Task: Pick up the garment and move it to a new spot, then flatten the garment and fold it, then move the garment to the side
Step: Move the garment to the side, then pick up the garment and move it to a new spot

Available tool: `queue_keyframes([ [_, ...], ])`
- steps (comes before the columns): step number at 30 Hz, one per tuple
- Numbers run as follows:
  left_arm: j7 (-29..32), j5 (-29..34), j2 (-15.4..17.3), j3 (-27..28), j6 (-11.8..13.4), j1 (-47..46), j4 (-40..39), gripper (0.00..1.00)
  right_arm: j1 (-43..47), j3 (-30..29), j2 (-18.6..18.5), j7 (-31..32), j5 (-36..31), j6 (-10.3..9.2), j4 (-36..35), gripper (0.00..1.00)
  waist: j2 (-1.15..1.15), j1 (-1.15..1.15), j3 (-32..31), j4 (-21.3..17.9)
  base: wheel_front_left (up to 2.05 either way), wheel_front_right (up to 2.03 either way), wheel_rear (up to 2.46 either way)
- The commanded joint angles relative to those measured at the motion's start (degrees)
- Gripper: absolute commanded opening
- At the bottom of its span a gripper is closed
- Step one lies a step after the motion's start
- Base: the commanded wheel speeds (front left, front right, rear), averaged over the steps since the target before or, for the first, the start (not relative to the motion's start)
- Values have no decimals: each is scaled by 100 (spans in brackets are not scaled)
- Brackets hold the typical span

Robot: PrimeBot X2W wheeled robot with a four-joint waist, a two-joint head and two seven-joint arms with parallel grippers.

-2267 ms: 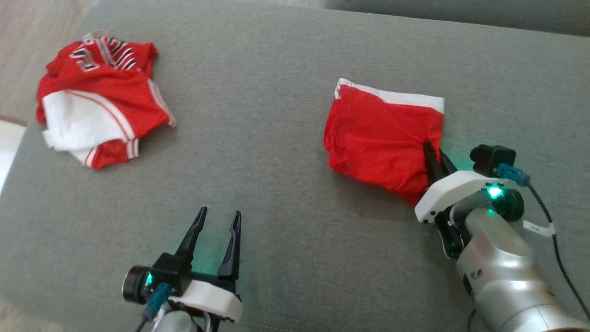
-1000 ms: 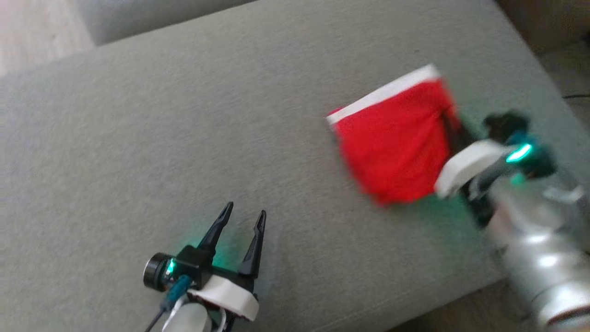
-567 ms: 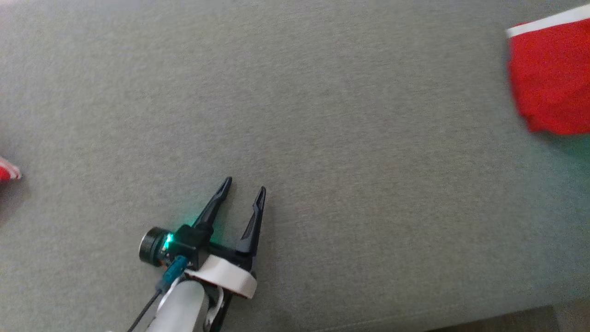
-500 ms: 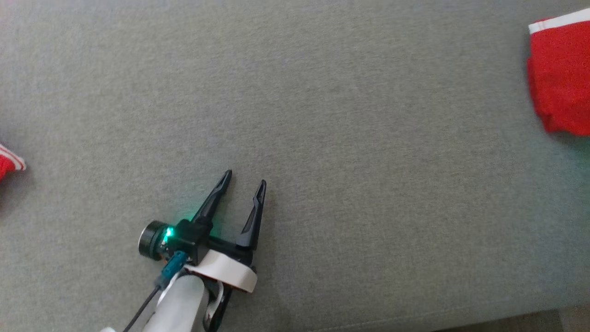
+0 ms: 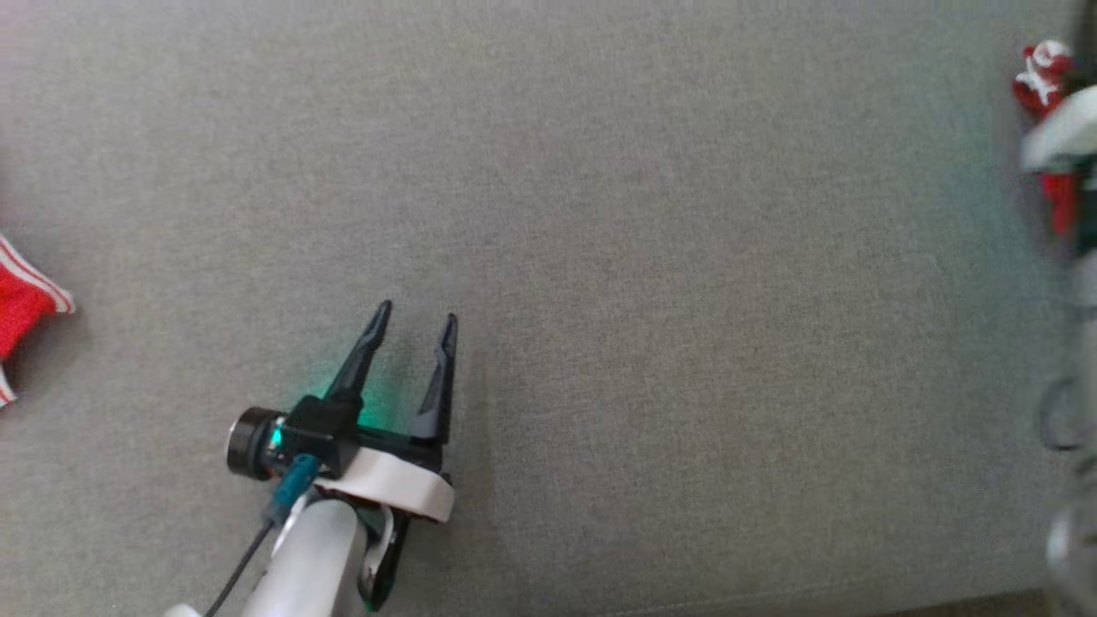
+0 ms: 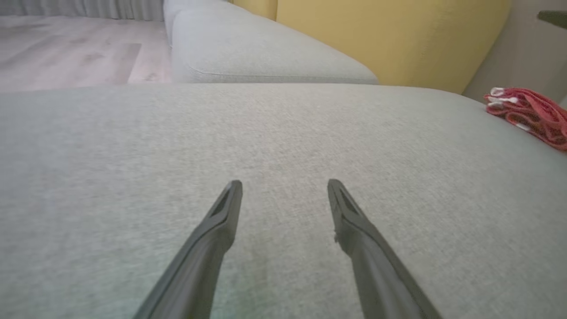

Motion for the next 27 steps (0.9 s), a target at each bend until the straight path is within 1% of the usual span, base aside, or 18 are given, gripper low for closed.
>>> queue_keyframes([
  [1, -24, -11, 40, 266, 76, -47, -169, 100, 252, 164, 232, -60, 58, -4, -429, 100, 0, -1, -138, 59, 0, 0, 0],
  [4, -24, -9, 40, 450, 182, 19, -187, 100, 685, 476, 697, -61, 224, -4, -918, 100, 0, -1, -321, 150, 0, 0, 0],
  [5, -24, -11, 40, 511, 212, 41, -195, 100, 851, 596, 801, -61, 291, -4, -1052, 100, 0, -1, -389, 196, 0, 0, 0],
  [10, -24, -8, 40, 836, 352, 185, -206, 100, 1776, 1054, 1120, -61, 784, -4, -1509, 100, 0, -1, -683, 428, 0, 0, 0],
  [16, -24, 66, 40, 1152, 370, 438, -163, 100, 2857, 1339, 1213, -62, 1131, -4, -1811, 100, 0, -1, -1032, 607, 0, 0, 0],
  [19, -24, 70, 40, 1270, 374, 592, -130, 100, 3255, 1502, 1216, -62, 1434, -4, -1915, 100, 0, -1, -1213, 635, 0, 0, 0],
  [22, -24, 53, 40, 1377, 403, 774, -138, 100, 3545, 1607, 1217, -62, 1619, -4, -2012, 100, 0, -1, -1391, 620, 0, 0, 0],
  [27, -24, 31, 40, 1486, 421, 1005, -168, 100, 3780, 1733, 1218, -62, 1796, -4, -2164, 100, 0, -1, -1615, 585, 0, 0, 0],
])
